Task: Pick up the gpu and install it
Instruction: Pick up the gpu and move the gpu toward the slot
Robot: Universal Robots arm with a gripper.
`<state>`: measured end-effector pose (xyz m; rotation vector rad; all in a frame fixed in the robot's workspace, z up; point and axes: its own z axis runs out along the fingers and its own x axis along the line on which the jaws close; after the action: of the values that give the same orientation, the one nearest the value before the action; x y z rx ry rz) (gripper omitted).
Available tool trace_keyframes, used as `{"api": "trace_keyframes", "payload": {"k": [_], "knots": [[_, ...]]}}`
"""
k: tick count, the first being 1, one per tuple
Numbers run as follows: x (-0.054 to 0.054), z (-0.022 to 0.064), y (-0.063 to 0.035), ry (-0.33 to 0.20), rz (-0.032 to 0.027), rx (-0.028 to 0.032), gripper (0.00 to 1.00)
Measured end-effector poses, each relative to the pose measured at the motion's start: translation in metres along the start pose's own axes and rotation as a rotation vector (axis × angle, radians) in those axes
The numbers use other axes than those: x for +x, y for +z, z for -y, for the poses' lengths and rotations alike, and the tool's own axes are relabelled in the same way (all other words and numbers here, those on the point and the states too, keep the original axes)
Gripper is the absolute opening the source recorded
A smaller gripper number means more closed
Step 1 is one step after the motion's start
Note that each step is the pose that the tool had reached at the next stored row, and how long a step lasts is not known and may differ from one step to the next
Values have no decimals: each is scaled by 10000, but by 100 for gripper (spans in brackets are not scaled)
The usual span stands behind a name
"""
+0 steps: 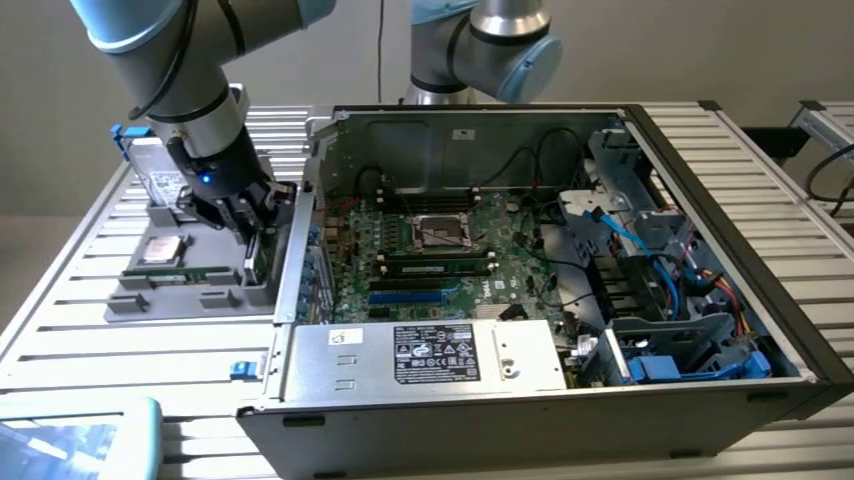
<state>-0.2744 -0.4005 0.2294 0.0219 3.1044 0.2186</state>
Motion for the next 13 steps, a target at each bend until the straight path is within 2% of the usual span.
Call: {"api": "trace_keyframes", "payload": {"k": [1,2,10,13], "knots": [[0,1,0,1,-1,0,32],[-1,3,0,-1,0,-2,27],[-1,7,-2,2,-13,-9,27],[-4,-5,-90,2,-13,-45,27]]}}
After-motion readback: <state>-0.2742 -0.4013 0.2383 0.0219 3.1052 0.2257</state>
